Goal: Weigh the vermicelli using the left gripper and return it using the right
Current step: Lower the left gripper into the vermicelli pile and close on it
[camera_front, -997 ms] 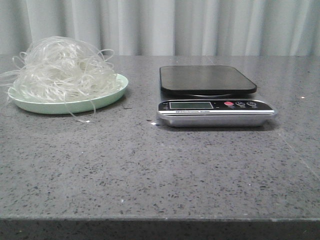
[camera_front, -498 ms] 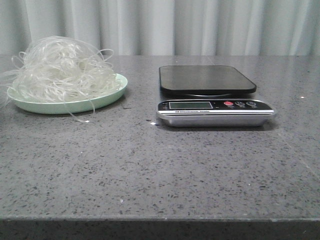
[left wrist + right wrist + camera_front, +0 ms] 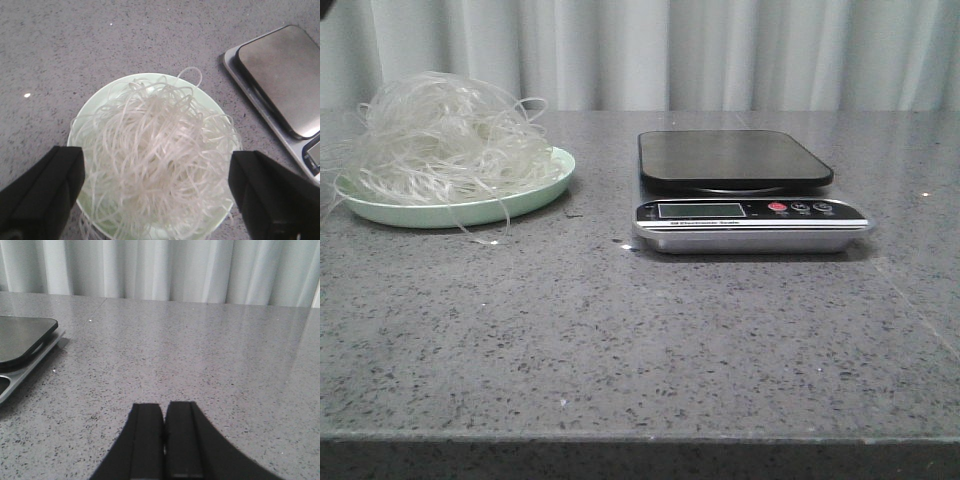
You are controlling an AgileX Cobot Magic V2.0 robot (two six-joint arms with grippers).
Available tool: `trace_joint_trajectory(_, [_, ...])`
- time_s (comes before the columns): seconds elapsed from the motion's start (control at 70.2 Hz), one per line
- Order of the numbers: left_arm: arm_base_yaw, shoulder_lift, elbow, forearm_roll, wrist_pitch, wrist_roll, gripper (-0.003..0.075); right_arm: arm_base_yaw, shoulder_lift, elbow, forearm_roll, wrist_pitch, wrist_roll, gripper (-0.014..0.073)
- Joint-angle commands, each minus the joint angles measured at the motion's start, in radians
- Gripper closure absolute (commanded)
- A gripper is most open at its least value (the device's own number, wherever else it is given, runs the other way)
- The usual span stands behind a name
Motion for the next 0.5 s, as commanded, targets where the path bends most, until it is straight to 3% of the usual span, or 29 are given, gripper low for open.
trace_joint_trajectory(0.0, [-0.043,0.004,-0.045,-0.056,-0.051,0.053,0.0085,-0.006,-0.015,-0.007,-0.008,-0.075,-0.002,0.0442])
trace_joint_trajectory(0.285, [-0.166,0.092,-0.045,0.095,-0.125,0.077,0.0085,-0.006,-0.015,-0.007,-0.008,-0.075,-0.002,0.0442])
trace_joint_trajectory(0.484, [-0.181,0.14,-0.045,0.154,-0.188,0.073,0.0085,-0.006,-0.015,-0.007,-0.008,-0.075,-0.002,0.0442])
